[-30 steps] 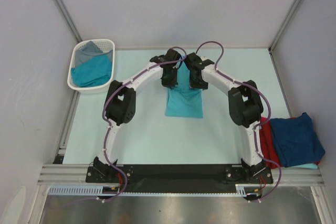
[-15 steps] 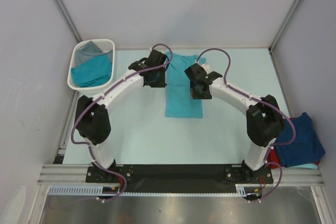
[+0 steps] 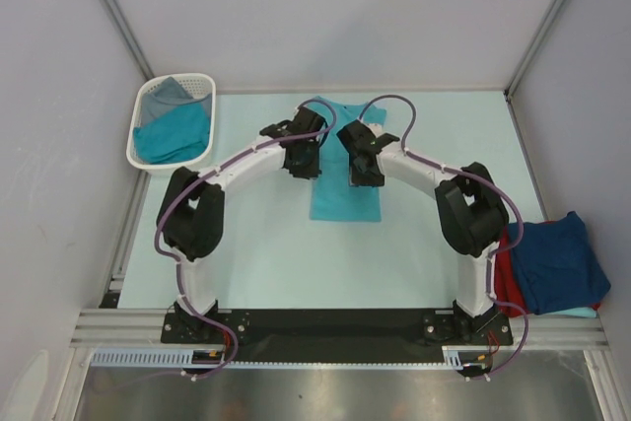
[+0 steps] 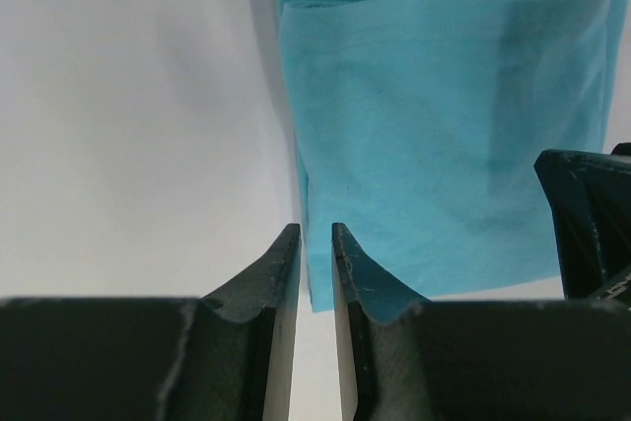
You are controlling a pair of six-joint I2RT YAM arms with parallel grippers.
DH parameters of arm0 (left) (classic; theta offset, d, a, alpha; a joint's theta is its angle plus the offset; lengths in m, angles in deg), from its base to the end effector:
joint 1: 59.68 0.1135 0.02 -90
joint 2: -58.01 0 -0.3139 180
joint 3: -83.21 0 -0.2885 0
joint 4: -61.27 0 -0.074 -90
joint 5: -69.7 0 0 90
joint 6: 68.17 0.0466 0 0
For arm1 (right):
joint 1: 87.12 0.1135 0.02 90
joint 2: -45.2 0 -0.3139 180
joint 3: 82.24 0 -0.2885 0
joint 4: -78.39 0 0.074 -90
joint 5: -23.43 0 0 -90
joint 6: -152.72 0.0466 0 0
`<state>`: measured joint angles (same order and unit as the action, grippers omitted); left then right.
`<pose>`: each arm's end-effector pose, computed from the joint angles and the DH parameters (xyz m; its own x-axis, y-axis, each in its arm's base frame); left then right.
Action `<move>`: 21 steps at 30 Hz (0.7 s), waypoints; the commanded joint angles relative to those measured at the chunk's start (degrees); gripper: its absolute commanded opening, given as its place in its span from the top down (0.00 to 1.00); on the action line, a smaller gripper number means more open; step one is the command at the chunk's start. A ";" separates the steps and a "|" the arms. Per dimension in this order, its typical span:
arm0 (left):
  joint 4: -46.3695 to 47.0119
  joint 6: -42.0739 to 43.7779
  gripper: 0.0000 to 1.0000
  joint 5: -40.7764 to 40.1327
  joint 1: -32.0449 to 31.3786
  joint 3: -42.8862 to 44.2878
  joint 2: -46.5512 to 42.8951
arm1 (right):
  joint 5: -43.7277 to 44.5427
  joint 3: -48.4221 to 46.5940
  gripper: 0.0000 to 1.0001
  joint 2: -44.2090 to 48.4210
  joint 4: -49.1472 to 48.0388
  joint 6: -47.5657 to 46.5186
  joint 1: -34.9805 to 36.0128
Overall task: Fold and stack the t-shirts
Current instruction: Fold the folded rectangular tshirt in 1/3 of the way
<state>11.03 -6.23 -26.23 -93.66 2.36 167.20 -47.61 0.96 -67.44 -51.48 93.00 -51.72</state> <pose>0.3899 -0.2570 0.2551 -0.8770 0.0269 -0.4797 0.1143 0.9814 -0.1540 0.3890 0.2579 0.2166 -0.8648 -0.0295 -0.5013 -0.0046 0.9987 -0.0509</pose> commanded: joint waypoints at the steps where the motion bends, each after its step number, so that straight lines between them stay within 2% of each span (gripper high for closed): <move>1: 0.72 0.10 0.76 -0.83 0.14 6.27 2.07 | 1.16 -5.64 0.51 0.32 -1.57 -1.19 -3.22; 10: -2.89 0.19 0.76 1.62 3.04 16.46 10.16 | 0.46 -10.57 0.51 -3.02 -0.16 -2.51 -8.15; 21: -1.93 -0.16 0.76 2.42 3.39 13.92 11.49 | -1.47 -8.37 0.52 -4.78 -1.57 -1.54 -8.24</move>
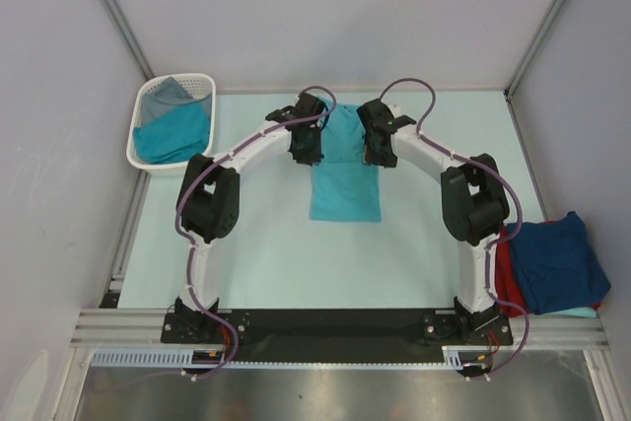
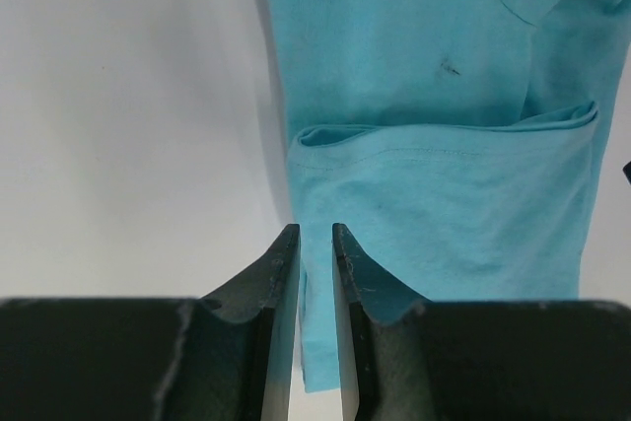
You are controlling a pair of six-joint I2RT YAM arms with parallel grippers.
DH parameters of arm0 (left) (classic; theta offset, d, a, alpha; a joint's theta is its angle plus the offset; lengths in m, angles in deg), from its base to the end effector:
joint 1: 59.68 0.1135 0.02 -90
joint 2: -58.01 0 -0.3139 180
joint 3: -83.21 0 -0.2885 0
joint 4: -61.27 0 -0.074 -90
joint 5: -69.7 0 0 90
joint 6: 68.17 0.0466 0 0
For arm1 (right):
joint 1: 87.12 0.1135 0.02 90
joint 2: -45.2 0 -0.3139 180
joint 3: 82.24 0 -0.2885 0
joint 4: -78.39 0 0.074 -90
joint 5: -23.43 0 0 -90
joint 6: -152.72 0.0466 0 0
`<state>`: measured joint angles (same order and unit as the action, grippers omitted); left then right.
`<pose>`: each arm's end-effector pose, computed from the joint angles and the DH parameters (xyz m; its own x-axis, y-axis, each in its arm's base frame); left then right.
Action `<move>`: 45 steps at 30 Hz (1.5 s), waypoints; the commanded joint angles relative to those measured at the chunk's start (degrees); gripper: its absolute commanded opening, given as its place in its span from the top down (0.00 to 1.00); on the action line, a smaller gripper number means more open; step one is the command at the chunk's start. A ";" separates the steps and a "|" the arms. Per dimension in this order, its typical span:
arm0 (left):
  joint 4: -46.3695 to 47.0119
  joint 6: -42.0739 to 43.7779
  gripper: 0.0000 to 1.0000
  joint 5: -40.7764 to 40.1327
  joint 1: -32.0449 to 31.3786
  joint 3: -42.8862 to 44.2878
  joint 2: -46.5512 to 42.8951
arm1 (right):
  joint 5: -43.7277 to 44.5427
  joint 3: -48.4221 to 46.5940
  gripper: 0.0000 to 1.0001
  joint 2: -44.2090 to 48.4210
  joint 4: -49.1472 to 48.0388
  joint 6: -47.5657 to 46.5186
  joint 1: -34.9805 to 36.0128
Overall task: Fold and stack the t-shirts
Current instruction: Fold the folded rectangular tshirt in 1/3 of the way
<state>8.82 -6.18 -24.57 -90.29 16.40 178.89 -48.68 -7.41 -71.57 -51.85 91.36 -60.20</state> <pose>0.4553 -0.2654 0.2398 -0.8825 -0.0221 -0.4699 0.0696 0.9818 -0.1768 0.4529 0.2139 0.2319 -0.8304 0.0899 -0.5499 0.1122 0.9937 -0.0069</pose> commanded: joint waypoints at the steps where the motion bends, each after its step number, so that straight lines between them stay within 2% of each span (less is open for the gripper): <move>1: 0.28 -0.20 0.76 0.84 0.11 -0.20 -0.12 | -0.49 -0.17 0.52 -0.83 -1.20 0.10 0.24; 8: 0.72 -0.12 0.76 1.02 0.29 -1.34 0.41 | -1.45 -0.44 0.54 -2.32 -1.02 0.18 0.51; 32: 2.13 -0.64 0.77 2.95 0.81 -3.89 1.82 | -4.62 0.26 0.76 -4.69 -1.46 0.01 1.38; 40: 2.39 -0.82 0.77 3.57 0.82 -3.45 2.43 | -4.62 0.53 0.78 -4.26 -1.37 0.10 1.12; 45: 2.65 -0.91 0.86 5.23 0.81 -2.92 3.48 | -4.62 0.44 0.84 -4.43 -1.37 0.10 1.03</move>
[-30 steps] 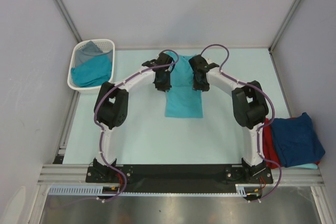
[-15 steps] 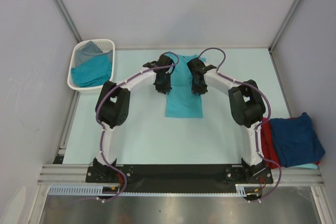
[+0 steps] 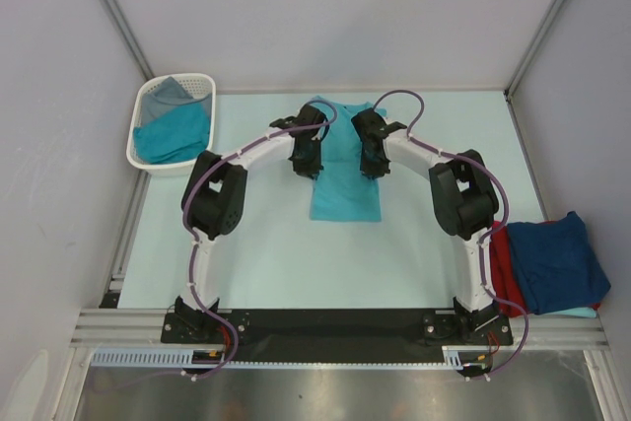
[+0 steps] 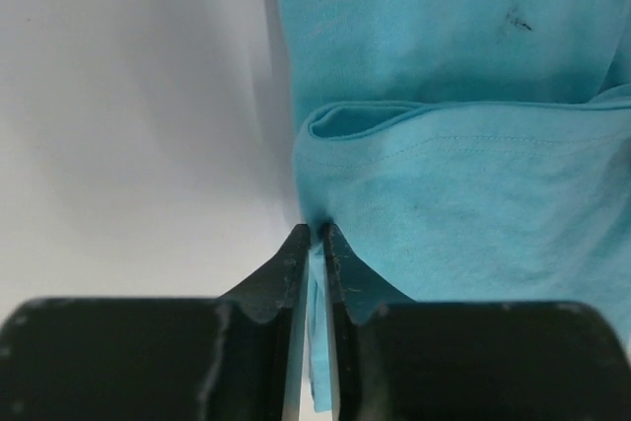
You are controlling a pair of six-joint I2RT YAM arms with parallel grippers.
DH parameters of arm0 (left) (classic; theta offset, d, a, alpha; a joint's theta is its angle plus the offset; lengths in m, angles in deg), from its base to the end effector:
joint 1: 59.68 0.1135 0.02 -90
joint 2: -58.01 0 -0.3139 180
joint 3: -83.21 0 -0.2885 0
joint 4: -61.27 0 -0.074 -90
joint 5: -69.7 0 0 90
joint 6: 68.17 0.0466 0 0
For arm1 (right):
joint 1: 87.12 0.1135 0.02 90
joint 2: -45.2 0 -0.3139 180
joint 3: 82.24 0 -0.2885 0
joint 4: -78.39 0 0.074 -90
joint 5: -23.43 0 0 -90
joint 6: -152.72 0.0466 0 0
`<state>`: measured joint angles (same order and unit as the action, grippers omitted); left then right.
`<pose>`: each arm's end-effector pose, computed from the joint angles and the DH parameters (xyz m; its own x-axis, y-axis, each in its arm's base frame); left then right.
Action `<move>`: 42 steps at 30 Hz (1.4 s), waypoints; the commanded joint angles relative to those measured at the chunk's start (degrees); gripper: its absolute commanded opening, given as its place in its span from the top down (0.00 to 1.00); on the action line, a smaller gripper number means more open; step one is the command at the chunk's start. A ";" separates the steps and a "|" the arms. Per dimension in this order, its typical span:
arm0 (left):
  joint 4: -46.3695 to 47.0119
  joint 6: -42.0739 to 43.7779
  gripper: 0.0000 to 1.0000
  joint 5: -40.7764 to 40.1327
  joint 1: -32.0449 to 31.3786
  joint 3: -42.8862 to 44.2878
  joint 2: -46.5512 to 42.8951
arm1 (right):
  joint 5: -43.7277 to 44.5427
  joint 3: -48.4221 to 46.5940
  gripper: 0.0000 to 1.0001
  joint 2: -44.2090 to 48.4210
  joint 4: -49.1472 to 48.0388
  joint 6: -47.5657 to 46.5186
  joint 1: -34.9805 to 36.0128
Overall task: Fold and stack the t-shirts
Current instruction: Fold the folded rectangular tshirt in 1/3 of the way
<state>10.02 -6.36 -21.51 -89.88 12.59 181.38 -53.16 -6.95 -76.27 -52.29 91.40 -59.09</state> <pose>0.4526 -0.2623 0.1964 -0.9257 -0.0077 -0.3782 0.0658 0.9813 -0.1809 0.4539 0.2294 0.1890 -0.8874 0.0564 -0.4575 0.0590 0.9982 0.0086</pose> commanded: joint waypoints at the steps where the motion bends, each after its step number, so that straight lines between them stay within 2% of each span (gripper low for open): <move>1: 1.36 -0.64 0.88 2.18 0.31 0.97 1.08 | -0.14 -0.02 0.85 0.27 -0.85 0.05 -0.08; 5: 1.45 -0.56 0.95 2.18 0.31 1.32 1.26 | -0.22 -0.11 0.90 0.36 -0.93 -0.04 -0.17; 9: 1.36 -0.56 1.00 2.18 0.40 1.49 1.08 | -0.14 -0.19 1.00 0.27 -0.76 -0.21 -0.26; 21: 0.14 -0.56 1.00 1.39 0.40 5.00 -2.08 | 2.41 -2.91 1.00 2.64 0.21 -0.04 0.18; 32: -2.94 -0.38 1.00 -0.37 0.40 12.83 0.11 | 3.47 -8.10 1.00 1.85 1.53 -0.56 0.09; 42: -5.14 -0.29 1.00 0.60 1.37 19.15 5.12 | 3.38 -12.06 1.00 -2.45 2.40 -0.83 -0.70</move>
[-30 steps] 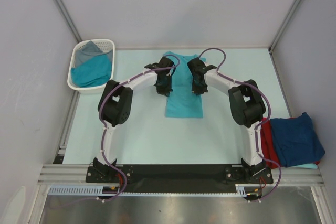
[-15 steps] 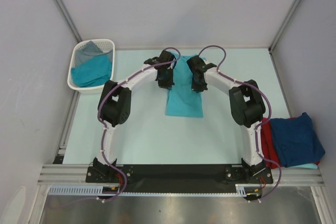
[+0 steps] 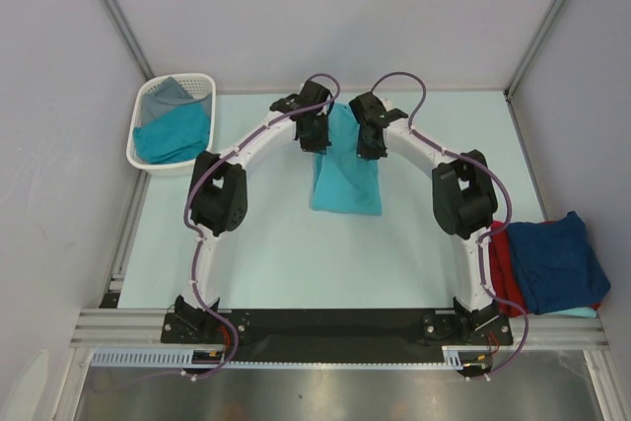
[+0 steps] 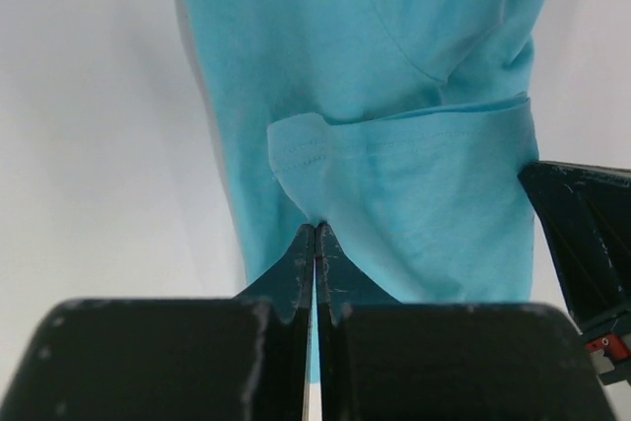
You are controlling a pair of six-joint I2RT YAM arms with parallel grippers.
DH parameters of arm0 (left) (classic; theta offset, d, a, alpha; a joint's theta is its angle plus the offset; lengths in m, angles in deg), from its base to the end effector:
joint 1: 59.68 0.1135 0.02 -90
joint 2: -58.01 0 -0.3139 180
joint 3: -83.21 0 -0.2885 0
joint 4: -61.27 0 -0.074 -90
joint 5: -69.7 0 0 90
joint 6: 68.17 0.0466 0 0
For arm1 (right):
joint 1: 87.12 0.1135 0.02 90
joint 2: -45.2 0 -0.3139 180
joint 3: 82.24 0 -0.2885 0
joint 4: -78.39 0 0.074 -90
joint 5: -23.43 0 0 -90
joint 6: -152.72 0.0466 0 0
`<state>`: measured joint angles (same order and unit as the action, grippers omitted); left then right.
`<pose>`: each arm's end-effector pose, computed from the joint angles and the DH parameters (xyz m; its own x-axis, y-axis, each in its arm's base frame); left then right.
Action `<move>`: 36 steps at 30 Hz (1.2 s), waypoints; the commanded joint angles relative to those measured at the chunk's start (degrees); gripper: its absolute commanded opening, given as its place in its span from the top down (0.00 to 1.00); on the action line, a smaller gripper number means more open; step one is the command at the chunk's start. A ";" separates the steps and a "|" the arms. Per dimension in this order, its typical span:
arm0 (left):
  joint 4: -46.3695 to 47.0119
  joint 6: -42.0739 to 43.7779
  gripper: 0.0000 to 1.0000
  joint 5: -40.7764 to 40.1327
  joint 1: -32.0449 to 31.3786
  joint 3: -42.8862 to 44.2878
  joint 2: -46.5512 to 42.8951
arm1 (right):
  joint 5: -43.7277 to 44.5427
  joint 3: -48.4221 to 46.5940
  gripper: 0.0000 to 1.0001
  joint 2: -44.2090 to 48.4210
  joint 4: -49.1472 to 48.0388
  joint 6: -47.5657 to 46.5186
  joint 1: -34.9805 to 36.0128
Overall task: Fold and stack the t-shirts
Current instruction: Fold the folded rectangular tshirt in 1/3 of the way
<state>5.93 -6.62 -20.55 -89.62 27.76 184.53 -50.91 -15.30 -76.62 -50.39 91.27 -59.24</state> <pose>0.4856 -0.2794 0.2544 -0.8780 -0.0441 -0.4766 0.0896 0.9630 -0.2541 0.4745 0.2368 0.2334 -0.8304 0.0813 -0.5512 0.0751 0.9966 0.0338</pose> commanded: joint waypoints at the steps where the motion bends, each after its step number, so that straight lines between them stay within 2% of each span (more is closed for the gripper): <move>1: -1.23 -0.03 1.00 -0.28 1.28 4.34 2.06 | 1.04 -4.15 1.00 -2.45 0.77 -0.69 -0.98; 11: -0.79 0.41 1.00 -0.19 2.95 2.67 4.79 | 1.92 -2.83 1.00 -5.71 1.12 -0.43 -2.12; 22: -1.67 0.23 1.00 2.01 3.83 6.79 9.80 | 1.30 -3.27 1.00 -7.56 1.12 -0.34 -3.62; 36: -2.72 0.23 1.00 1.13 4.44 12.17 10.15 | 1.30 -4.41 1.00 -5.45 0.33 -0.43 -4.94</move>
<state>2.85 -6.60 -18.61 -86.23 37.60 194.63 -51.00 -17.48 -83.59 -50.22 91.14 -62.61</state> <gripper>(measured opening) 0.004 0.009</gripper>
